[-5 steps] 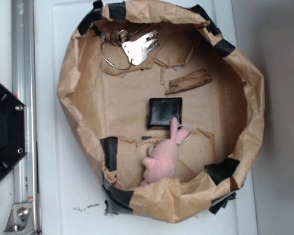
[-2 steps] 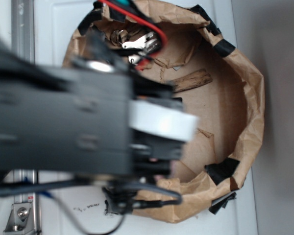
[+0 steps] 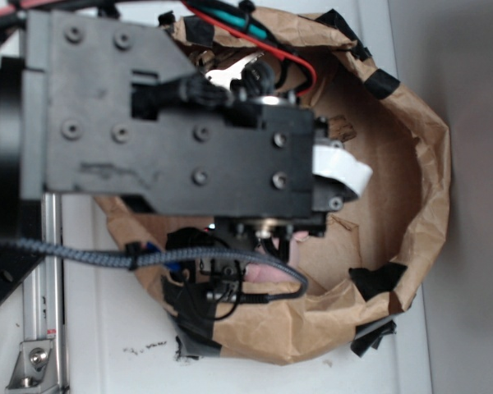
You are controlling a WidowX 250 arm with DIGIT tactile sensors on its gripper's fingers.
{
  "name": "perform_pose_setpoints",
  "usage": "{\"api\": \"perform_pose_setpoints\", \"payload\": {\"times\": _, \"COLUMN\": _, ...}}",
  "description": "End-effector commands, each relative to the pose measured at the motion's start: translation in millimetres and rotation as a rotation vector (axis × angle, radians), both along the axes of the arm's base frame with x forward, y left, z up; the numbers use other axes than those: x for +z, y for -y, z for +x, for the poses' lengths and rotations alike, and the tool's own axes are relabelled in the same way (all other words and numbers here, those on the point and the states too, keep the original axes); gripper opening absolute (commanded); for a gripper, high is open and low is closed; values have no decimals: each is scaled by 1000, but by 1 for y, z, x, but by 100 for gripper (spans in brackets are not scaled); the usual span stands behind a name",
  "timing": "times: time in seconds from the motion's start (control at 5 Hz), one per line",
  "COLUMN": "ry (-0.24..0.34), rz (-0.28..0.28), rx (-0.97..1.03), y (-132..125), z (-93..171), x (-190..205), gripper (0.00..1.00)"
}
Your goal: Grab the black box.
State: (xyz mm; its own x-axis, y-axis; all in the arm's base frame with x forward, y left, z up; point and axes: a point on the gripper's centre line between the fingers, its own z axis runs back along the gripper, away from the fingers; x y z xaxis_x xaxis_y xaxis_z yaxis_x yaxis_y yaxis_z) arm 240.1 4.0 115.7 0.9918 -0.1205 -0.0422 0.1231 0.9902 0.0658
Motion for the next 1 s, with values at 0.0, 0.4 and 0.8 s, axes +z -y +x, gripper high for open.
{"api": "perform_pose_setpoints", "payload": {"times": 0.0, "ry": 32, "rz": 3, "rx": -5, "y": 0, "z": 0, "x": 6, "gripper": 100}}
{"api": "perform_pose_setpoints", "payload": {"times": 0.4, "ry": 133, "rz": -65, "rx": 229, "y": -49, "z": 7, "x": -23, "gripper": 100}}
{"api": "perform_pose_setpoints", "payload": {"times": 0.8, "ry": 88, "rz": -21, "rx": 76, "y": -15, "z": 17, "x": -34, "gripper": 100}}
